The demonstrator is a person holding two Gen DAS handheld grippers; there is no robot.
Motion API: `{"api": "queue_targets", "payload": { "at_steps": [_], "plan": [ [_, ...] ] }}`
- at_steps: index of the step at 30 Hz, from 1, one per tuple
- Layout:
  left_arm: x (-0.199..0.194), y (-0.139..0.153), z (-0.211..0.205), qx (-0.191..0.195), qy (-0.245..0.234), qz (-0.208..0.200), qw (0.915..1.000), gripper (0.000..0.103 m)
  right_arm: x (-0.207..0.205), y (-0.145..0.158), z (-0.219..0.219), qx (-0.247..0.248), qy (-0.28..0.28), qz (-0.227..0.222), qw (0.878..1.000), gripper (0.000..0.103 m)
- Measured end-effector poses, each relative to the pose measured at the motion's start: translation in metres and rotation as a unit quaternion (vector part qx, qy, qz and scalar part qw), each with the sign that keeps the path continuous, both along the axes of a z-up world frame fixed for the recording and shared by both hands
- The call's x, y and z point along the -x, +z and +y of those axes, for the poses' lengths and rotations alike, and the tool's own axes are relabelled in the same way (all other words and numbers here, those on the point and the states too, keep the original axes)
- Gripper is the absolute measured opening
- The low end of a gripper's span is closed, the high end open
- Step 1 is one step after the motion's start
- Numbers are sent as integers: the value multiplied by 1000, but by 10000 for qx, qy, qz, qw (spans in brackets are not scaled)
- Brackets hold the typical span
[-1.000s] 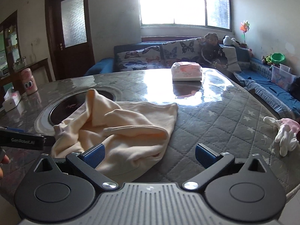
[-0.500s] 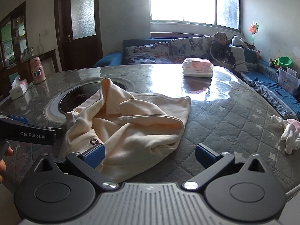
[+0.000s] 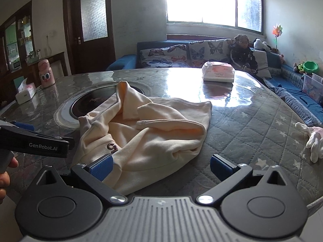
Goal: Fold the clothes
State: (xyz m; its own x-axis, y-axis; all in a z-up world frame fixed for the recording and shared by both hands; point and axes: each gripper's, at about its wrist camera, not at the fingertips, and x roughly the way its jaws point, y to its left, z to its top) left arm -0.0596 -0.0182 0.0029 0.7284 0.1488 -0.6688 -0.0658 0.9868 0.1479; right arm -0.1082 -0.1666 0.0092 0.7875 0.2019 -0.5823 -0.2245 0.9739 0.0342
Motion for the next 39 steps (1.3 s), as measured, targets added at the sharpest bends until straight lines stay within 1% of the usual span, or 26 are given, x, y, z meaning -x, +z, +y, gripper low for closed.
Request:
{"api": "queue_targets", "payload": {
  "at_steps": [2,3,4,6,7,8,9,11,13,19,23,25,27,29,32,39],
  "plan": [
    [3,1,-1,-33,11,-15,10000,103,3,9,10,-23,37,-7,10000,103],
    [5,2,-2,-44,17,-24,10000,103,2,17,22,-32,79,-13,10000,103],
    [6,2,-2,-56,22,-33,10000,103,3,20,11,-47,165,-29,9998,103],
    [10,4,-3,-79,18,-58,10000,103,7,21,14,-53,253,-62,9996,103],
    [11,5,-4,-90,10,-79,9999,103,9,24,31,-48,251,-68,9997,103],
    [12,5,-5,-99,7,-99,9999,103,12,20,21,-55,300,-80,9995,103],
    [13,6,-5,-106,11,-109,9999,103,16,5,11,-54,340,-113,9993,103],
    [14,7,-5,-117,10,-126,9999,103,16,8,-13,-63,392,-131,9991,103],
    [15,8,-5,-126,12,-144,9998,103,16,14,-14,-71,412,-141,9990,103],
    [17,8,-6,-144,2,-163,9998,103,12,14,-35,-48,480,-151,9987,103],
    [19,10,-7,-128,-24,-202,9997,103,11,15,-38,-32,478,-171,9987,103],
    [21,12,-8,-129,-47,-224,9997,103,10,15,-55,-45,518,-177,9985,103],
    [21,13,-9,-129,-68,-242,9996,103,7,13,-64,-39,532,-192,9984,103],
    [21,13,-9,-116,-85,-251,9996,103,6,13,-65,-25,533,-198,9984,103],
    [21,13,-9,-106,-108,-253,9996,103,0,6,-79,15,592,-223,9980,103],
    [22,15,-7,-38,-155,-329,9993,103,-9,1,-85,161,615,-127,9979,103]
  ]
}}
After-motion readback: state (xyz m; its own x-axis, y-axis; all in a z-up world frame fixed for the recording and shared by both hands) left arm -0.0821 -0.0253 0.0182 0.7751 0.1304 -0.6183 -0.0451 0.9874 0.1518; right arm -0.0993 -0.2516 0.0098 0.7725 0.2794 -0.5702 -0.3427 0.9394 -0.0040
